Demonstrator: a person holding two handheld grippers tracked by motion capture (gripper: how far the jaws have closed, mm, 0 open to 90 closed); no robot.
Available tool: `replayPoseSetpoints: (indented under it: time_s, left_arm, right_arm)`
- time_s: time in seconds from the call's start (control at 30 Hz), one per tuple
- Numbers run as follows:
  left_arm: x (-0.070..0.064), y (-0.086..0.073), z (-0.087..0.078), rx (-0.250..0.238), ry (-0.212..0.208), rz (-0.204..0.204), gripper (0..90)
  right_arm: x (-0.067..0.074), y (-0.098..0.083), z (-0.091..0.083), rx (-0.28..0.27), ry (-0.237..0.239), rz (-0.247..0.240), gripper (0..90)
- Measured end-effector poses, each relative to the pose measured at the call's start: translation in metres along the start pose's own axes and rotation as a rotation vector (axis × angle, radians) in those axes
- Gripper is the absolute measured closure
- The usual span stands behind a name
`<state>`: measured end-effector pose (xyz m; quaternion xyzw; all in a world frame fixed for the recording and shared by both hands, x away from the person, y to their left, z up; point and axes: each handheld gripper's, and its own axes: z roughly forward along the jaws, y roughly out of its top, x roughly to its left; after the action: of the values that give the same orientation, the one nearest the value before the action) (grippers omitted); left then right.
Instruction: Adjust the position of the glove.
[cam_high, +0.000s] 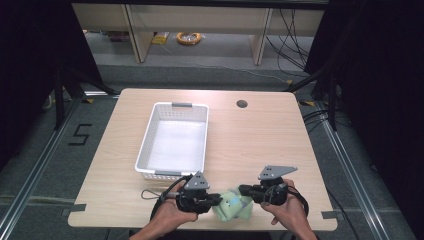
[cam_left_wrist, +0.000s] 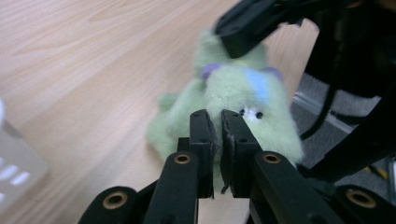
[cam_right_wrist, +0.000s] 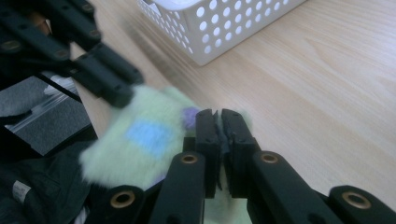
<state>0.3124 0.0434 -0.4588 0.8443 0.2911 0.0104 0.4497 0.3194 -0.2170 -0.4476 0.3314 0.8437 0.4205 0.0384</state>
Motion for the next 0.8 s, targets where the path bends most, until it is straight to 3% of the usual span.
replayPoseSetpoints:
  time_s: [0.1, 0.17, 0.2, 0.23, 0.3, 0.33, 0.4, 0.43, 0.47, 0.5, 0.53, 0.6, 0.63, 0.67, 0.7, 0.77, 0.8]
  left_arm:
    - [0.008, 0.005, 0.009, 0.023, -0.002, 0.007, 83.5]
    - [0.009, 0.006, 0.013, 0.021, 0.002, 0.006, 83.6]
    - [0.010, 0.009, 0.015, 0.035, -0.003, 0.022, 83.6]
    - [0.010, 0.012, 0.019, 0.042, -0.004, 0.012, 83.6]
    - [0.012, 0.017, 0.021, 0.037, -0.007, 0.013, 83.6]
    - [0.012, 0.017, 0.021, 0.037, -0.007, 0.013, 83.7]
    - [0.015, 0.021, 0.021, 0.036, -0.011, 0.028, 83.7]
    - [0.016, 0.022, 0.021, 0.038, -0.005, 0.024, 83.7]
    - [0.018, 0.023, 0.022, 0.047, 0.004, 0.046, 83.8]
    - [0.018, 0.024, 0.024, 0.043, -0.011, 0.033, 83.8]
    - [0.020, 0.025, 0.026, 0.048, 0.003, 0.053, 83.8]
    - [0.020, 0.024, 0.028, 0.046, 0.009, 0.035, 83.8]
    - [0.021, 0.024, 0.031, 0.053, 0.009, 0.044, 83.8]
    - [0.021, 0.022, 0.033, 0.055, -0.009, 0.032, 83.7]
    - [0.021, 0.021, 0.035, 0.058, -0.011, 0.030, 83.7]
    - [0.021, 0.017, 0.037, 0.066, -0.018, 0.000, 83.4]
    - [0.023, 0.017, 0.038, 0.066, -0.016, 0.006, 83.1]
  right_arm:
    - [0.005, -0.008, -0.003, -0.017, 0.005, 0.053, 87.0]
    - [0.002, -0.010, -0.004, -0.024, 0.001, 0.029, 87.1]
    - [0.005, -0.011, -0.006, -0.025, -0.013, 0.051, 87.1]
    - [0.006, -0.015, -0.007, -0.032, -0.005, 0.067, 87.1]
    - [0.005, -0.019, -0.009, -0.027, -0.016, 0.055, 87.1]
    - [0.007, -0.021, -0.010, -0.022, -0.023, 0.084, 87.1]
    - [0.008, -0.023, -0.009, -0.034, -0.023, 0.090, 87.1]
    - [0.006, -0.024, -0.010, -0.033, -0.029, 0.059, 87.1]
    - [0.009, -0.026, -0.010, -0.038, -0.016, 0.084, 87.1]
    - [0.008, -0.028, -0.009, -0.046, -0.019, 0.050, 87.1]
    - [0.012, -0.029, -0.009, -0.039, -0.015, 0.087, 87.1]
    - [0.013, -0.029, -0.009, -0.033, -0.018, 0.087, 87.1]
    - [0.011, -0.030, -0.009, -0.040, -0.040, 0.047, 87.1]
    - [0.013, -0.032, -0.008, -0.036, -0.023, 0.079, 87.1]
    - [0.011, -0.034, -0.006, -0.039, -0.024, 0.069, 87.1]
    - [0.014, -0.039, -0.006, -0.009, -0.027, 0.113, 87.0]
    - [0.013, -0.041, -0.004, -0.010, -0.028, 0.099, 87.0]
